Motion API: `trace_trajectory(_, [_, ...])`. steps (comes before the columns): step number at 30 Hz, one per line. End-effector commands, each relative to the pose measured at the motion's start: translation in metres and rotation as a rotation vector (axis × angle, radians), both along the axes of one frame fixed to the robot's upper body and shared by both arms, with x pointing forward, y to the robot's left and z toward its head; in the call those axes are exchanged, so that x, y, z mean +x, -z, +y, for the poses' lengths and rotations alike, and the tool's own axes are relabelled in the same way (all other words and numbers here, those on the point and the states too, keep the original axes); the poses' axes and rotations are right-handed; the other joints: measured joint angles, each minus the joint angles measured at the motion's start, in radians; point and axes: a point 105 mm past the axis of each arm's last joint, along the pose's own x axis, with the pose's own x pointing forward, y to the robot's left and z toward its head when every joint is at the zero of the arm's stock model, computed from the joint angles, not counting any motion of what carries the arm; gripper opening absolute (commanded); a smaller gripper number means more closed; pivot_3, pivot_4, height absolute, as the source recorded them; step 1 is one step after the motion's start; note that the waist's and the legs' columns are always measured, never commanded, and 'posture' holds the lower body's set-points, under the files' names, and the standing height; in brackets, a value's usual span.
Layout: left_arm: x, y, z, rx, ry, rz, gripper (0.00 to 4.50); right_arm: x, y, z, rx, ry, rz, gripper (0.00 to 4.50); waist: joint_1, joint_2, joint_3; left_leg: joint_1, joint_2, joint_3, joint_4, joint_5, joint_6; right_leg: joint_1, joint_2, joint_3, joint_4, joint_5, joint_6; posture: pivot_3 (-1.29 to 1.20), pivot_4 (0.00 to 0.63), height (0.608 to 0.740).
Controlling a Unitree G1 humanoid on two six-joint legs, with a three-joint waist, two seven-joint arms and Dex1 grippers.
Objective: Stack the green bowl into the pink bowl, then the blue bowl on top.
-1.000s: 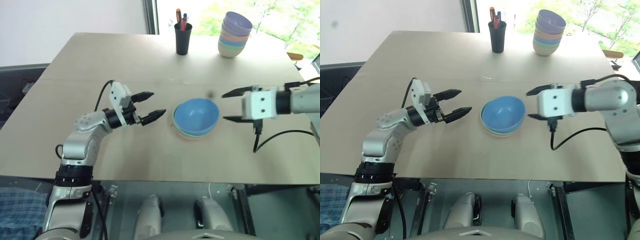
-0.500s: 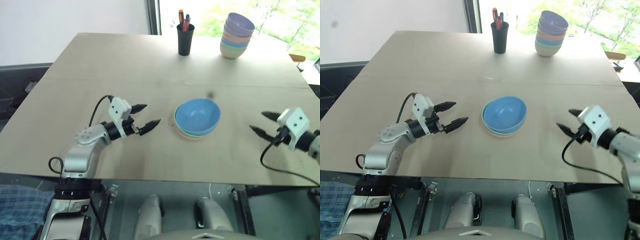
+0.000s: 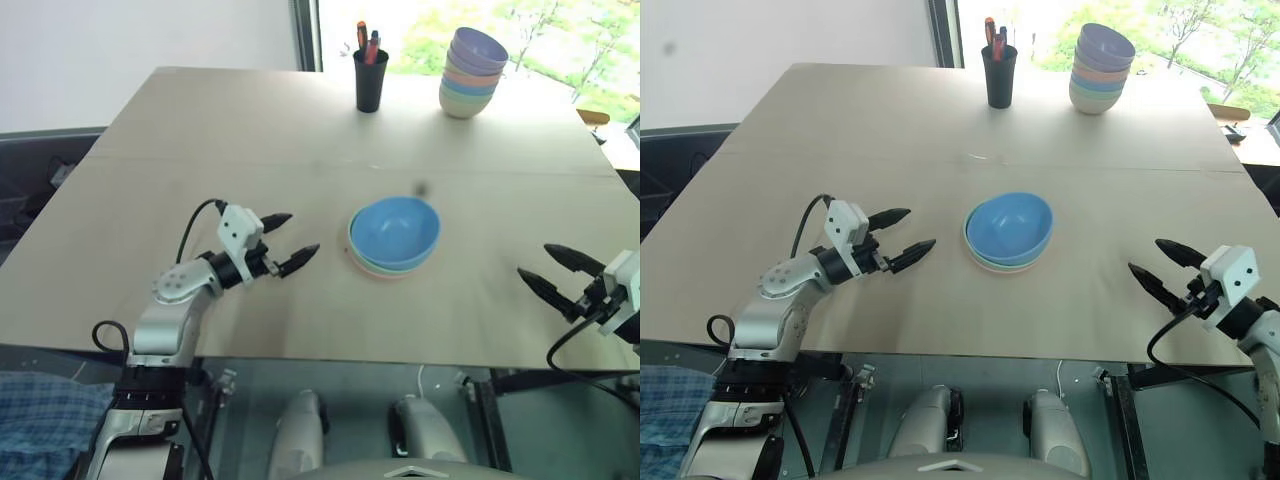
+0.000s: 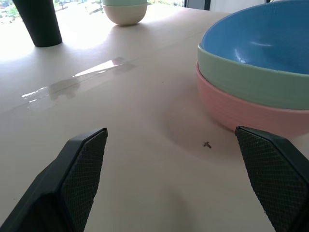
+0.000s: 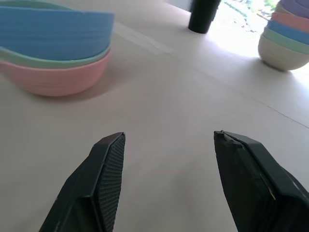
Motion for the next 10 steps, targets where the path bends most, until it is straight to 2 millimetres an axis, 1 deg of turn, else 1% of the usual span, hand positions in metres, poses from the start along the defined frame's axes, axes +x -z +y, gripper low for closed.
trace_trajectory(1, [-0.0012, -0.0110, -0.0002, -0.002, 0.014, -0.059, 4.50, -0.0049, -0.0106, -0.0046, -0.018, -0.031, -0.047, 3.08, 0.000, 0.000, 0.000, 0.000, 0.000, 0.000, 0.000, 0.000, 0.000, 0.000, 0.000, 0.000, 0.000, 0.000, 0.000, 0.00, 0.150, 0.740])
trace_trajectory(10, [0.0004, -0.0134, -0.0026, 0.015, 0.017, -0.090, 4.50, -0.0037, -0.0081, -0.0048, -0.017, -0.040, -0.045, 3.08, 0.000, 0.000, 0.000, 0.000, 0.000, 0.000, 0.000, 0.000, 0.000, 0.000, 0.000, 0.000, 0.000, 0.000, 0.000, 0.00, 0.150, 0.740])
